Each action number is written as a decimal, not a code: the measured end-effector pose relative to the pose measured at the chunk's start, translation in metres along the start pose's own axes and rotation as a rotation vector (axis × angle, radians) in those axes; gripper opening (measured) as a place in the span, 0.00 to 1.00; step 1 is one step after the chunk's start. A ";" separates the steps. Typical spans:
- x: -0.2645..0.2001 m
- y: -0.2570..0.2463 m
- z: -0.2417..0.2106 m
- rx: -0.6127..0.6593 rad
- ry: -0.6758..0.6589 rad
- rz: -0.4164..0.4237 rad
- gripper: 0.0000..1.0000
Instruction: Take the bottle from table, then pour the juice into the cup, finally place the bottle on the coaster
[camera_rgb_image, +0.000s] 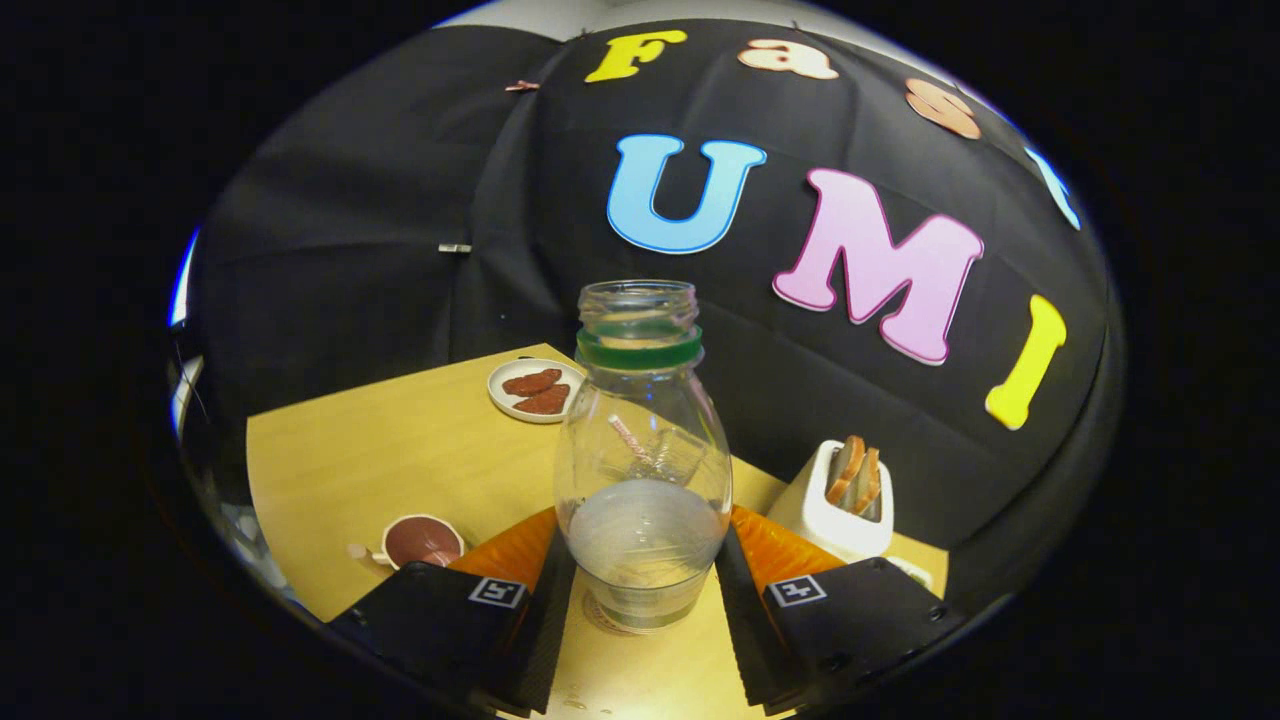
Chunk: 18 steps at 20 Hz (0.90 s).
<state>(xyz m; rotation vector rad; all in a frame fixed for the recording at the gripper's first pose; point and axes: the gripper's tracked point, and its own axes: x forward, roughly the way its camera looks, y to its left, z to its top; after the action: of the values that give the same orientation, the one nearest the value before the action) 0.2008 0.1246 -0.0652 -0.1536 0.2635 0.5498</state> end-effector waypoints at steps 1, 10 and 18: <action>0.006 -0.002 -0.004 0.020 -0.008 0.002 0.73; 0.045 -0.022 -0.047 0.143 -0.077 -0.046 0.73; 0.065 -0.026 -0.085 0.190 -0.056 -0.053 0.76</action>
<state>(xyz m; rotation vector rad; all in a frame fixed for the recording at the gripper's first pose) 0.2504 0.1163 -0.1634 0.0389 0.2555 0.4731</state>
